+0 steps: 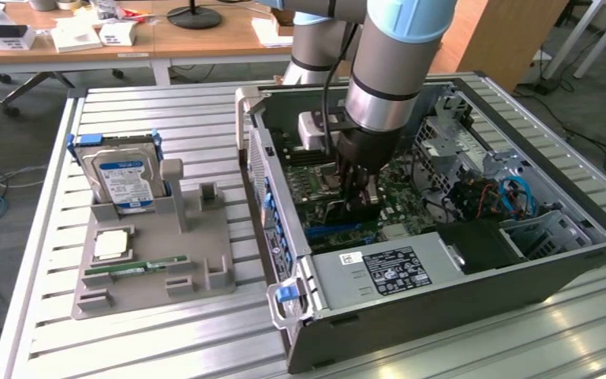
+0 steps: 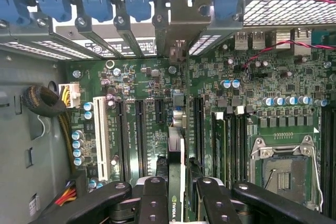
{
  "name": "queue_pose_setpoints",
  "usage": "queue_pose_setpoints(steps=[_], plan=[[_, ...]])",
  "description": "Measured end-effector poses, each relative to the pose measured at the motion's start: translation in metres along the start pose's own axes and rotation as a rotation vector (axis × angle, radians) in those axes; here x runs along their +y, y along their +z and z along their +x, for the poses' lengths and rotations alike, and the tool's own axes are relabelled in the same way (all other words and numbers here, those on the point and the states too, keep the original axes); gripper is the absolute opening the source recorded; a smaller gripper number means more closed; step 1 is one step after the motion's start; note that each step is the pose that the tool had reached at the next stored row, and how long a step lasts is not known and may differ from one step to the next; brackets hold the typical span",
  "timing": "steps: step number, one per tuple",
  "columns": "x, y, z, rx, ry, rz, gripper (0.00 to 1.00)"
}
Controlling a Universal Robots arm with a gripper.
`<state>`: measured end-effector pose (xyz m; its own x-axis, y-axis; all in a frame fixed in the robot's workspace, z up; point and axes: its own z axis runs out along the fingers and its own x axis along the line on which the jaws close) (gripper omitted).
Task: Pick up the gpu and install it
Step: 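Insert the gpu into the slot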
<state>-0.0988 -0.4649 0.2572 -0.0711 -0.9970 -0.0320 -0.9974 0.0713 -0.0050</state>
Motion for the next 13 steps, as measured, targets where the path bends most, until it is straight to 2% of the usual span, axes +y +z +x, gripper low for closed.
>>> queue_pose_setpoints(steps=[8, 13], plan=[[0.0, -0.0006, 0.0, 0.0009, -0.004, 0.001, 0.26], [-0.0005, -0.0006, 0.0001, 0.0007, -0.023, 0.0011, 0.26]])
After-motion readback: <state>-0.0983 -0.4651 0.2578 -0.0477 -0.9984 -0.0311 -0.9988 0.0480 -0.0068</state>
